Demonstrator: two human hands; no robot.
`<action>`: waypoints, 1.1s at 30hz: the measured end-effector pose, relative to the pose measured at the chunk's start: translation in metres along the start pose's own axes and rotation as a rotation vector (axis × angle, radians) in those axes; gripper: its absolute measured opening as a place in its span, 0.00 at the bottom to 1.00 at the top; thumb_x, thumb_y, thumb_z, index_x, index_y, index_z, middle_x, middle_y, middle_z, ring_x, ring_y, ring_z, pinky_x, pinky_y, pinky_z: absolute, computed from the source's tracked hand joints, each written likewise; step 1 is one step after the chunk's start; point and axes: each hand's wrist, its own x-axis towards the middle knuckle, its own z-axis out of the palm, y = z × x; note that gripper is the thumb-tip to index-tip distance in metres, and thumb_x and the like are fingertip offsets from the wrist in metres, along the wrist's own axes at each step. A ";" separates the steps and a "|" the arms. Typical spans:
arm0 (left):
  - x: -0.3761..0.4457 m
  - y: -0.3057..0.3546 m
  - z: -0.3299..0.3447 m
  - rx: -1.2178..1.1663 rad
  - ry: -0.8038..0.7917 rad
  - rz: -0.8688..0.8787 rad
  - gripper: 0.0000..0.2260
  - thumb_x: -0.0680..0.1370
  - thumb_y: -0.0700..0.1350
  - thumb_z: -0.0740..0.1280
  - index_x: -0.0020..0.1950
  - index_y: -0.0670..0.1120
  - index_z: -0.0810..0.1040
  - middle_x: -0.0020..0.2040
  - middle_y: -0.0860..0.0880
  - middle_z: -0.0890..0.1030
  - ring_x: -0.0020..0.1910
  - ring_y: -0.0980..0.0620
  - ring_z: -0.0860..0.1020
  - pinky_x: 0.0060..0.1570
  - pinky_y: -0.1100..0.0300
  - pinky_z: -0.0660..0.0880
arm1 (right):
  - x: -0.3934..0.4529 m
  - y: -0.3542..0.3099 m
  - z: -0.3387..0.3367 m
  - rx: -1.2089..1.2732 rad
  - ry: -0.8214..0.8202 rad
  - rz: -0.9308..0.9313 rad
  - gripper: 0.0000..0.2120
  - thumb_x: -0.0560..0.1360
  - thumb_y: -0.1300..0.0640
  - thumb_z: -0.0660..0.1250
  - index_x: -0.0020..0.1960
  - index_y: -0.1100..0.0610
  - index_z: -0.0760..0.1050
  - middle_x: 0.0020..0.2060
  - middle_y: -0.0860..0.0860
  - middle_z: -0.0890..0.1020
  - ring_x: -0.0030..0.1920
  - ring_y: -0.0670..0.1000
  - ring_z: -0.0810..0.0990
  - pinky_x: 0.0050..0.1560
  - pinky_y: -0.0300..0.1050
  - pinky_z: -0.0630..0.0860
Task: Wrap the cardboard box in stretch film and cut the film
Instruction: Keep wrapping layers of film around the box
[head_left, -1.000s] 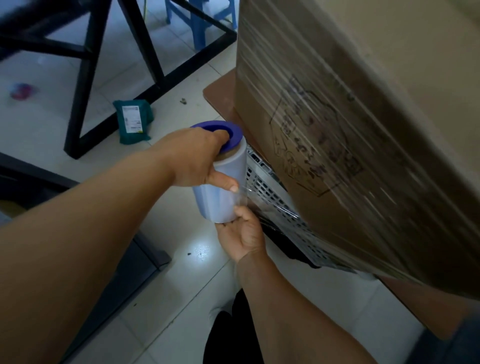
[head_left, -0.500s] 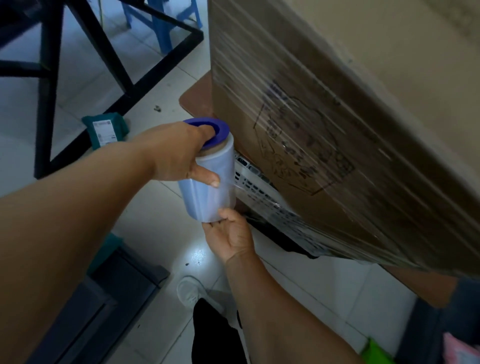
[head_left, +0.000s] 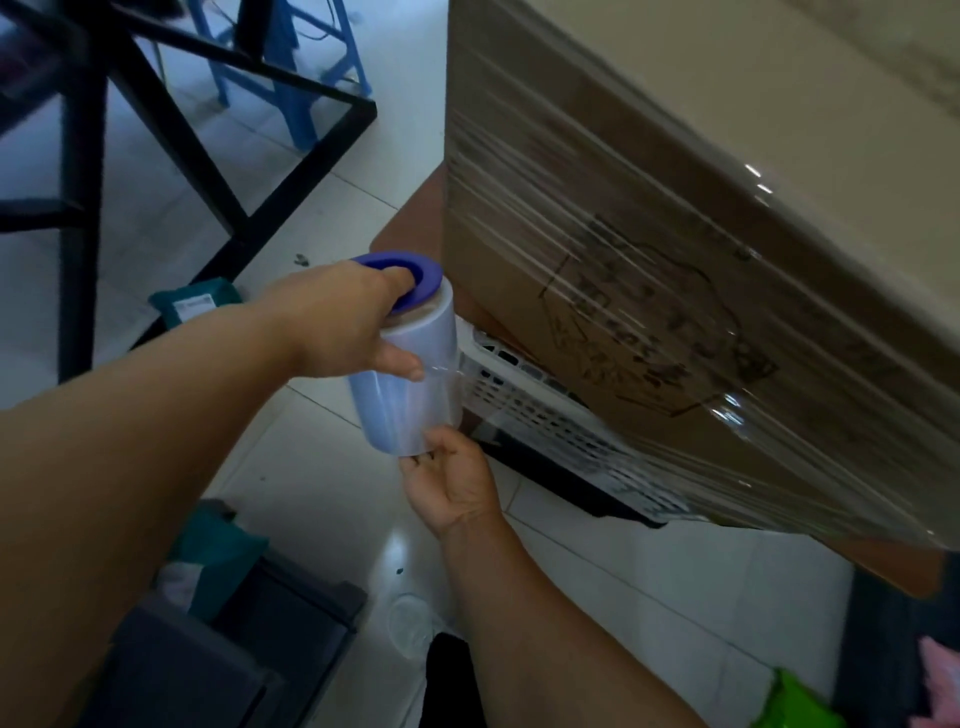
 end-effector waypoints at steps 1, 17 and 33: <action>0.001 -0.004 -0.002 -0.008 -0.001 0.000 0.27 0.67 0.65 0.69 0.56 0.48 0.71 0.42 0.49 0.77 0.38 0.52 0.76 0.43 0.54 0.76 | 0.003 0.002 0.003 0.002 -0.002 -0.001 0.27 0.72 0.75 0.53 0.69 0.62 0.69 0.65 0.60 0.75 0.60 0.57 0.75 0.72 0.49 0.63; 0.038 -0.024 -0.045 0.095 -0.019 0.016 0.40 0.60 0.72 0.59 0.61 0.46 0.69 0.46 0.49 0.78 0.41 0.51 0.76 0.43 0.59 0.72 | 0.041 0.001 0.059 -0.016 -0.070 0.037 0.22 0.72 0.75 0.51 0.60 0.61 0.74 0.49 0.56 0.82 0.53 0.53 0.78 0.65 0.45 0.67; 0.066 -0.053 -0.059 0.186 0.006 -0.066 0.36 0.61 0.71 0.60 0.56 0.44 0.69 0.32 0.53 0.68 0.29 0.58 0.67 0.37 0.60 0.66 | 0.076 0.002 0.093 -0.048 -0.128 0.081 0.31 0.70 0.76 0.54 0.70 0.60 0.67 0.53 0.56 0.77 0.54 0.53 0.77 0.55 0.41 0.76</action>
